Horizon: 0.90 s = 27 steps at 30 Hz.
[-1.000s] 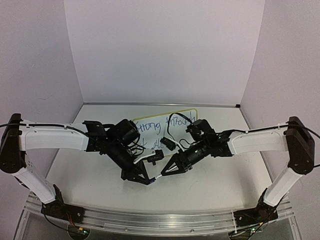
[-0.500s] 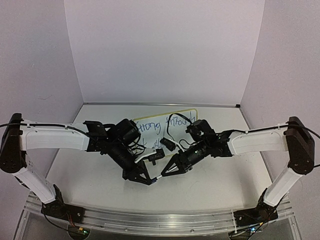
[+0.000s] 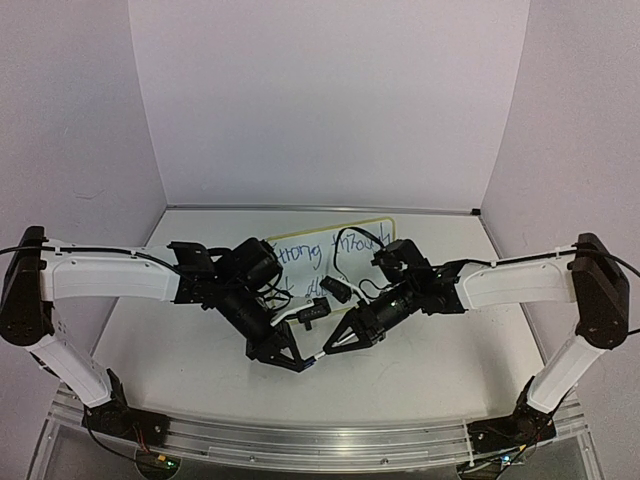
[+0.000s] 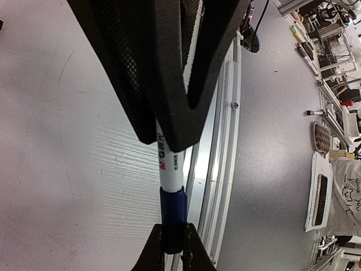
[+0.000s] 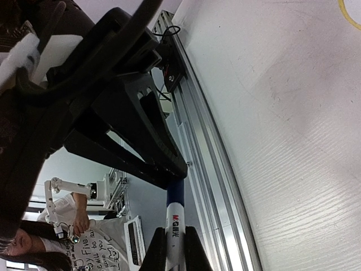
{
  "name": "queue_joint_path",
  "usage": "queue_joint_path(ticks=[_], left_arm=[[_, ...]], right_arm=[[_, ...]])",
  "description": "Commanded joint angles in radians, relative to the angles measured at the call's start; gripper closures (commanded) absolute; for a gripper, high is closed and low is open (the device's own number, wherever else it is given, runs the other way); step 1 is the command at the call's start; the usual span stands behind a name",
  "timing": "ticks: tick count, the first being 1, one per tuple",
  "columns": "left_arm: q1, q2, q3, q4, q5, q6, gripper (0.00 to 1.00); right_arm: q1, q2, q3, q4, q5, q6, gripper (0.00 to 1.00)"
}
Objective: Write a sentence on the whiteboard
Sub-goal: Insert the pen cap into the pen cap.
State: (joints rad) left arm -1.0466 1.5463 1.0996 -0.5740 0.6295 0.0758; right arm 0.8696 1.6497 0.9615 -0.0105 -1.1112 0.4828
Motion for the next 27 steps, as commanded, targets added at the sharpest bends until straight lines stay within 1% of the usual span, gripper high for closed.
queue_joint_path(ticks=[1,16,23,27], left_arm=[[-0.004,-0.024,0.095,0.305,0.028,-0.008,1.00],[-0.004,-0.041,0.085,0.384,0.023,-0.025,1.00],[-0.004,-0.060,0.070,0.310,0.017,-0.018,1.00],[-0.004,-0.049,0.102,0.187,0.004,0.021,1.00]], right_arm=[[0.045,-0.008,0.026,0.064,-0.046,-0.013,1.00],[0.057,-0.030,0.002,0.137,-0.069,0.028,1.00],[0.058,-0.048,-0.012,0.136,-0.045,0.020,1.00],[0.056,-0.040,-0.012,0.130,-0.046,0.004,1.00]])
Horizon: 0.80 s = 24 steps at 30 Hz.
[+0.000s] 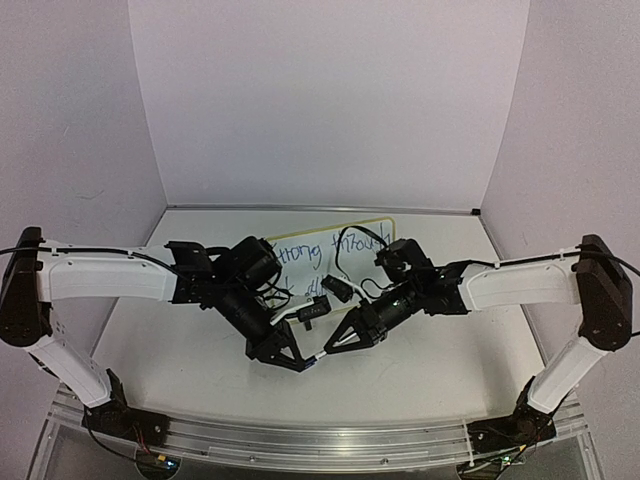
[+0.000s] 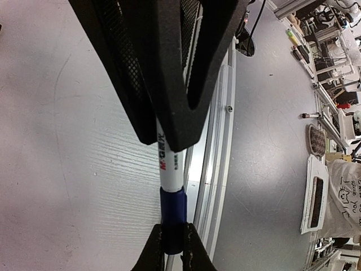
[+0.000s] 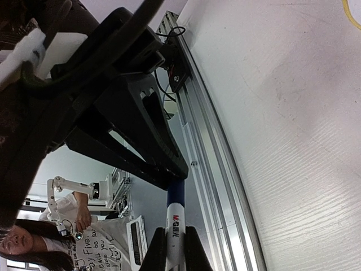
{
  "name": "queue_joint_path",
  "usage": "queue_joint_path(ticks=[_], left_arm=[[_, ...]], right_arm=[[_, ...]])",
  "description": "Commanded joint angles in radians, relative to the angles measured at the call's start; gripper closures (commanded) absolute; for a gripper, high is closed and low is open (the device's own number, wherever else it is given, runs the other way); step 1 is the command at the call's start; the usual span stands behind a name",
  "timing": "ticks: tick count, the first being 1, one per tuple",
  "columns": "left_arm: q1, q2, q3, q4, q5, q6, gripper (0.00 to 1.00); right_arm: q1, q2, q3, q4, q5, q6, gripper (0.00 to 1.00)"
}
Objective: Write a sentence on the whiteboard
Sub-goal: Insert the pen cap into the pen cap, then put down the whiteboard marker at the center of the board.
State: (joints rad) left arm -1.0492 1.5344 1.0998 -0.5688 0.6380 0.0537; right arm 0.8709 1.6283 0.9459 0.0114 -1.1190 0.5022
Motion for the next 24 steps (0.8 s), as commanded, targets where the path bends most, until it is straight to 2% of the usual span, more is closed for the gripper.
queue_joint_path(ticks=[1,3,7,11,17,20,24], left_arm=[[-0.002,-0.041,0.098,0.156,-0.016,0.052,1.00],[-0.002,-0.054,0.085,0.109,-0.039,0.063,0.98],[-0.002,-0.091,0.057,0.020,-0.092,0.065,0.81],[-0.002,-0.140,0.009,0.009,-0.129,0.037,0.56],[-0.001,-0.161,-0.028,0.036,-0.146,0.001,0.28],[-0.001,-0.154,-0.035,0.083,-0.110,-0.022,0.22],[-0.002,-0.108,-0.006,0.110,-0.055,-0.028,0.19]], right_arm=[[0.053,-0.018,0.001,0.104,-0.039,-0.019,1.00],[0.045,-0.025,0.001,0.088,-0.042,-0.032,1.00],[0.003,-0.067,-0.001,0.036,-0.050,-0.069,1.00],[-0.052,-0.095,-0.013,0.035,-0.071,-0.077,1.00],[-0.071,-0.095,-0.007,0.035,-0.098,-0.083,1.00],[-0.072,-0.093,-0.006,0.035,-0.102,-0.078,1.00],[-0.070,-0.100,-0.004,0.034,-0.105,-0.074,1.00]])
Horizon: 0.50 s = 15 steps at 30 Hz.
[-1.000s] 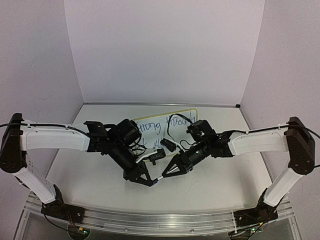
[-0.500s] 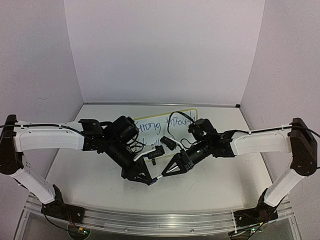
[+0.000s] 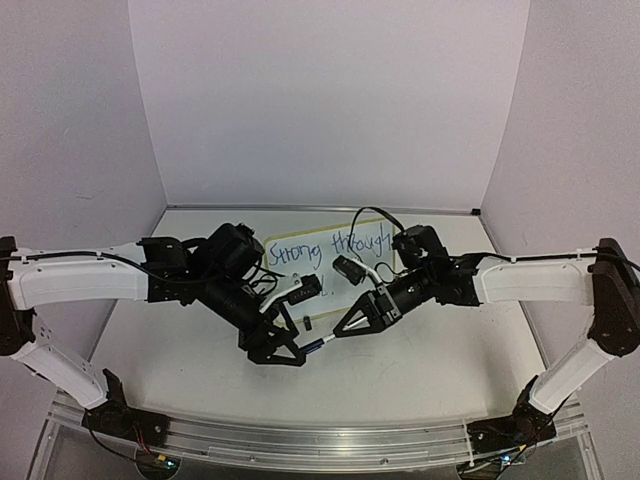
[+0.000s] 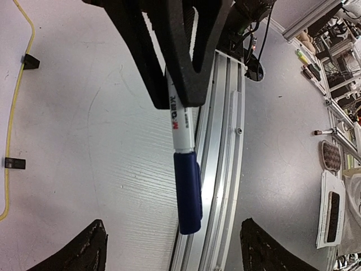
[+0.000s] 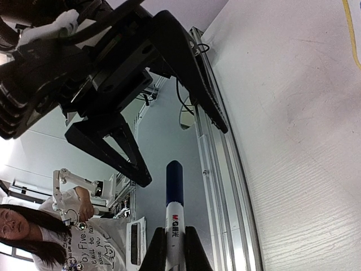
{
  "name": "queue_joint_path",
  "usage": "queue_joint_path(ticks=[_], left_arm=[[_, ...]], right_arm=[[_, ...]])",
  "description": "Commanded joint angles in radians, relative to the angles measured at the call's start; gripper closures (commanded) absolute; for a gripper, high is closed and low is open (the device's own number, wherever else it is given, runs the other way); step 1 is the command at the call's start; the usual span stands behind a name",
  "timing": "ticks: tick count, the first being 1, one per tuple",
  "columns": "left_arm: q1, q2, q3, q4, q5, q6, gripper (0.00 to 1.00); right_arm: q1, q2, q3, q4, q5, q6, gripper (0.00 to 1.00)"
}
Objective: Write a sentence on the whiteboard
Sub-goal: Put down the whiteboard marker at the center of the board.
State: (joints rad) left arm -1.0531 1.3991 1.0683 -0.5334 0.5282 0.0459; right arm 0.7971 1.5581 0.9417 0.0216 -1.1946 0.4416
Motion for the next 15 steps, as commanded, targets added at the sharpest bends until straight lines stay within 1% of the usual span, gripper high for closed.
queue_joint_path(ticks=[1,2,5,8,13,15], left_arm=[[0.002,0.036,0.032,0.083,0.066,-0.019,0.19],[0.002,0.044,0.038,0.087,0.073,-0.017,0.20],[0.003,0.077,0.067,0.090,0.104,-0.008,0.29],[0.002,0.107,0.086,0.087,0.135,-0.003,0.47],[0.002,0.114,0.085,0.095,0.155,-0.006,0.69],[0.002,0.118,0.086,0.095,0.166,-0.008,0.80]], right_arm=[[0.004,-0.032,0.000,0.023,-0.029,-0.012,1.00],[0.003,-0.035,-0.001,0.023,-0.030,-0.012,1.00],[0.005,-0.042,-0.003,0.023,-0.028,-0.011,1.00],[0.005,-0.046,-0.003,0.024,-0.026,-0.009,1.00],[0.008,-0.042,-0.007,0.023,-0.028,-0.009,1.00],[0.013,-0.037,-0.007,0.023,-0.031,-0.009,1.00]])
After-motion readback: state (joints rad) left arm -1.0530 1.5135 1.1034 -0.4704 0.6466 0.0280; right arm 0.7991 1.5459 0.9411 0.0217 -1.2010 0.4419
